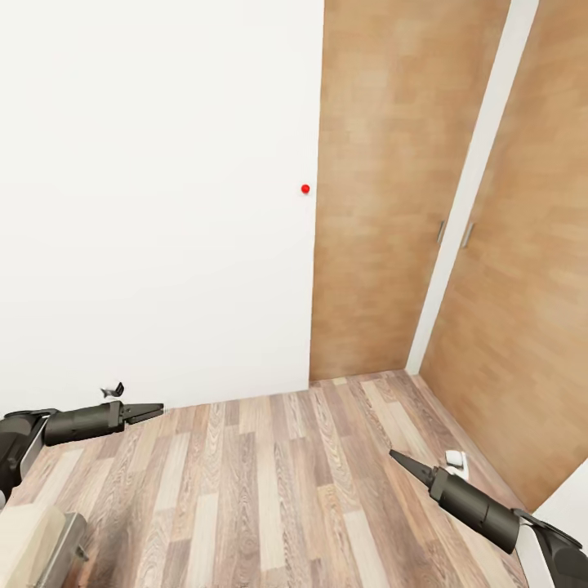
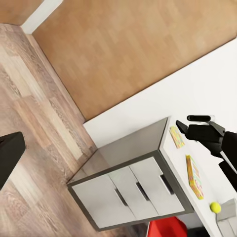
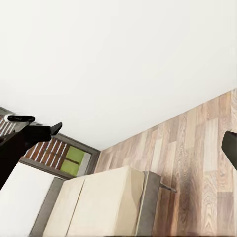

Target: Put all the toys in the child's room - the three board games (two on the bed and one on the table), the two jigsaw puzzles on the table, and the tennis ball on the table - inside the toy box on the table in the child's room.

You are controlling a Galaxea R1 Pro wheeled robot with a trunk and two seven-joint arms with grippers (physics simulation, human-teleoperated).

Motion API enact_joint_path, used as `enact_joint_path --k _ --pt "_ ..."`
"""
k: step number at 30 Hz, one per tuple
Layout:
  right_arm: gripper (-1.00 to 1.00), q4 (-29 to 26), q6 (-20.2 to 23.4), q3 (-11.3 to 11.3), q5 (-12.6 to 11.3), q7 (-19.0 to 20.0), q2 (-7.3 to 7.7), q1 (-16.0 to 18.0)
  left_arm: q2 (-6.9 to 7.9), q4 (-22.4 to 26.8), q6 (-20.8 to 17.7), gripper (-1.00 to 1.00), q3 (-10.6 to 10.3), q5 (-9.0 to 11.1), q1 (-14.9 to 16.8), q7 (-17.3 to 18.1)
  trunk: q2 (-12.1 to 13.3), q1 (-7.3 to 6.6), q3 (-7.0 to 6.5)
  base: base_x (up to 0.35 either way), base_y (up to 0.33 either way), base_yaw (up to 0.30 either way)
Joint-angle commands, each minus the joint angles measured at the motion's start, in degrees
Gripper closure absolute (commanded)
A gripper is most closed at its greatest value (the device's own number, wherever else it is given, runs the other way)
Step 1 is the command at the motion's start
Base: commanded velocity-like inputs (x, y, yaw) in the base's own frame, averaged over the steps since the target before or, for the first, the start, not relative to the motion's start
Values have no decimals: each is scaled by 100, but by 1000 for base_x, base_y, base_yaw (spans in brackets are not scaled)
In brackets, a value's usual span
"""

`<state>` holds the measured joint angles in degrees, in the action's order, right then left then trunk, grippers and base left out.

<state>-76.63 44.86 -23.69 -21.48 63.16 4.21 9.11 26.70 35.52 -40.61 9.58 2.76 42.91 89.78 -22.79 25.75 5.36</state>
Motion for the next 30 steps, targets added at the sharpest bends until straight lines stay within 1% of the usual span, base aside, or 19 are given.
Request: enact_joint_path --k 1,30 --pt "-100 -1 33 -4 -21 -13 1 4 1 -2 -61 -100 -1 -3 7 22 -13 3 18 0 0 247" --pt "-100 -1 31 -7 -30 -76 1 4 2 -2 -61 -100 0 -4 7 22 -13 3 148 0 0 249"
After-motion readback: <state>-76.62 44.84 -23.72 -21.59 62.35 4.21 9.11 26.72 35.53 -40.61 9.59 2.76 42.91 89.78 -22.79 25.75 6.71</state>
